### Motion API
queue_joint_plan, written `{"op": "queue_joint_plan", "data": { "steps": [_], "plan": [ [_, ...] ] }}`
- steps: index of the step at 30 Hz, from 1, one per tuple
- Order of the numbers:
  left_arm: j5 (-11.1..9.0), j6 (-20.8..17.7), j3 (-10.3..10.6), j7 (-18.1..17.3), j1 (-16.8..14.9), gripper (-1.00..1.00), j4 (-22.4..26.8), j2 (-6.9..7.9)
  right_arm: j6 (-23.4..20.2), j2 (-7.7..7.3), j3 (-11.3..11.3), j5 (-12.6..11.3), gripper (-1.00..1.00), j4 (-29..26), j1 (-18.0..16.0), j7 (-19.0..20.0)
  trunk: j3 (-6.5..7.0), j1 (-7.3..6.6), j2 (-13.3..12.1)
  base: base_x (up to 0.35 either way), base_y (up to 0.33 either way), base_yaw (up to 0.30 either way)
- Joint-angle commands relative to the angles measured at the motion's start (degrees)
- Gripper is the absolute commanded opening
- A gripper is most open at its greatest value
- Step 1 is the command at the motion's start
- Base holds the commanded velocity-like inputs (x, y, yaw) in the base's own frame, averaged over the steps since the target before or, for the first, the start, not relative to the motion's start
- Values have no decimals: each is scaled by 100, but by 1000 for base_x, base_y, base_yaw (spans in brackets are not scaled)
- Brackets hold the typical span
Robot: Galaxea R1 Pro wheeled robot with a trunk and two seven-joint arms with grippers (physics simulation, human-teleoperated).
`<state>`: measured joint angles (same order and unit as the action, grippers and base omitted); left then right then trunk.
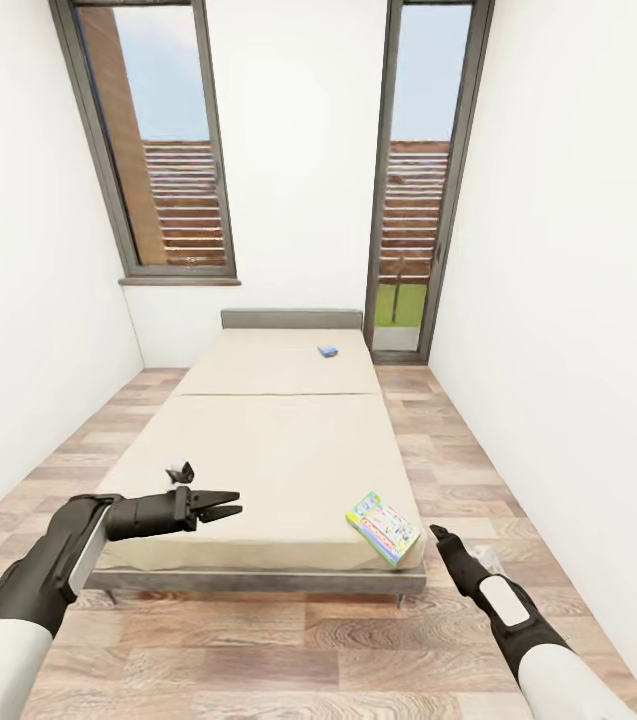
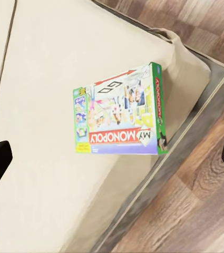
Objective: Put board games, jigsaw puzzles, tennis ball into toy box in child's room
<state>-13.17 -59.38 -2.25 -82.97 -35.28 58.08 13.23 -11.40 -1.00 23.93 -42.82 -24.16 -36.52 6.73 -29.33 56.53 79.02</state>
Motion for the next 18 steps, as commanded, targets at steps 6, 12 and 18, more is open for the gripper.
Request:
{"op": "queue_joint_plan", "data": {
  "steps": [6, 12, 18],
  "plan": [
    [-1, -57, 71, -40, -2, 100, 43, -76, -26, -17, 124, -79, 100, 210, -5, 38, -114, 132, 245, 0, 0, 0],
    [5, -56, 52, -54, -1, 100, 74, -63, -56, -74, 310, -224, 100, 363, -5, 47, -222, 264, 486, 0, 0, 0],
    [0, -54, 43, -59, -3, 100, 99, -59, -74, -85, 358, -267, 100, 393, -5, 65, -329, 396, 727, 0, 0, 0]
  ]
}}
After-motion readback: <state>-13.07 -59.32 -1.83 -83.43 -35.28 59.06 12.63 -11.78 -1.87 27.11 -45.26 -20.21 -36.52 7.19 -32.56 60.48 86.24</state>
